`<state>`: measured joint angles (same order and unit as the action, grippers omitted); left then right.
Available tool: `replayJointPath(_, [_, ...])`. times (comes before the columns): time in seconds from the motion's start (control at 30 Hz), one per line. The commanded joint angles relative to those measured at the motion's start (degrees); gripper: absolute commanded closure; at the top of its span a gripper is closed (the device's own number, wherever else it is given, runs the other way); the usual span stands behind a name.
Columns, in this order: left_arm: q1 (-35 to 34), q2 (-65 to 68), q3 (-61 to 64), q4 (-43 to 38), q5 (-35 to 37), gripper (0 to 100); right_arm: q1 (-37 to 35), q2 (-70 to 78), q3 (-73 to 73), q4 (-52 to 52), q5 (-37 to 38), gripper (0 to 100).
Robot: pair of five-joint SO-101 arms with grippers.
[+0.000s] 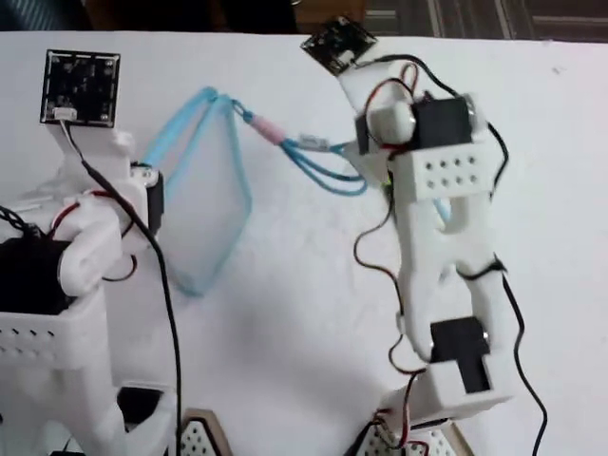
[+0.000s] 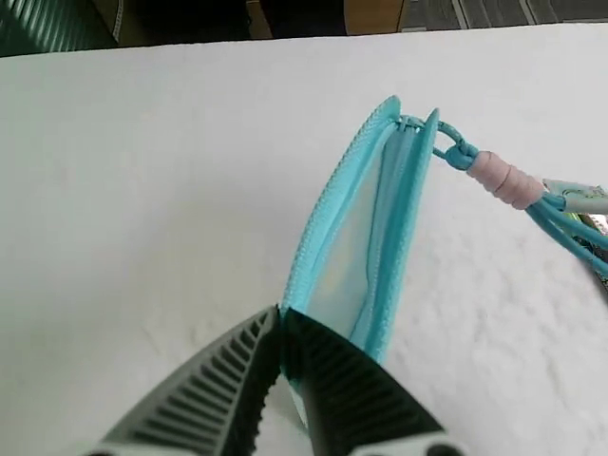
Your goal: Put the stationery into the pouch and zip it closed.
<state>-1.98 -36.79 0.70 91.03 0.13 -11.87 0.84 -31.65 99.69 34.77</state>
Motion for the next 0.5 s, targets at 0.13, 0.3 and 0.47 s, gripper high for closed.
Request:
replayJointPath(0.13, [-0.04, 0.22, 0.09, -2.02, -2.9, 98, -5.85, -20.53, 12.57, 1.63, 0.53, 61.8])
replayJointPath(0.3, [-0.04, 0.22, 0.0, -2.2, -2.99, 98, -9.89, -35.82, 30.07, 1.01, 0.09, 61.8])
replayJointPath(0.47, [0.22, 0.22, 0.0, -1.85, -2.99, 98, -6.11, -48.92, 41.93, 0.48, -0.09, 61.8])
